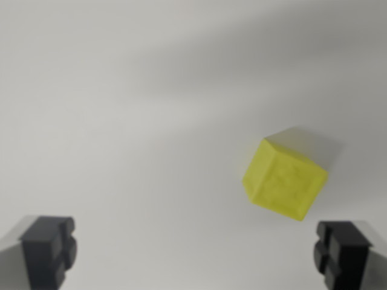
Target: Pick yellow cube
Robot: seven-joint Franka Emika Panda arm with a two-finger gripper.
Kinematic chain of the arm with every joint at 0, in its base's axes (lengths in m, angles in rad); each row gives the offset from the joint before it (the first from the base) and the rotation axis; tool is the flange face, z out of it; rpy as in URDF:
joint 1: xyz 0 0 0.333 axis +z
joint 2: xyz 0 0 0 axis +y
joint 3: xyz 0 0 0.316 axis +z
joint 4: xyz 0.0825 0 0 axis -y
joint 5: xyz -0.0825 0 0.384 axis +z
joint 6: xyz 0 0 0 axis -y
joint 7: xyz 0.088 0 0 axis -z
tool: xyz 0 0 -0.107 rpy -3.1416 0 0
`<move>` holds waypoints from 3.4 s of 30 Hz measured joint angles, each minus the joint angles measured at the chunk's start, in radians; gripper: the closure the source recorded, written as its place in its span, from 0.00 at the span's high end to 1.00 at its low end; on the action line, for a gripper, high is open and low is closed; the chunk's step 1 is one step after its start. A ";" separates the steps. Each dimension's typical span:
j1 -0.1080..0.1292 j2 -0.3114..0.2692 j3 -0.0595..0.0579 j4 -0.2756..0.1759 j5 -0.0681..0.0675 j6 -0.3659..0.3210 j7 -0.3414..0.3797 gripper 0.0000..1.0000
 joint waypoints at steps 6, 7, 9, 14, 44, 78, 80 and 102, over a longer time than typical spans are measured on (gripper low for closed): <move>-0.014 0.011 0.000 -0.031 0.002 0.040 0.022 1.00; -0.016 0.013 0.000 -0.036 0.002 0.047 0.025 1.00; -0.020 0.017 0.000 -0.046 0.003 0.060 0.032 1.00; -0.032 0.029 0.000 -0.070 0.004 0.093 0.049 1.00; -0.105 0.135 0.000 -0.178 0.020 0.296 0.139 1.00; -0.155 0.319 0.001 -0.196 0.043 0.490 0.179 1.00; -0.154 0.334 0.001 -0.192 0.044 0.501 0.178 1.00; -0.154 0.287 0.000 -0.203 0.046 0.466 0.179 0.00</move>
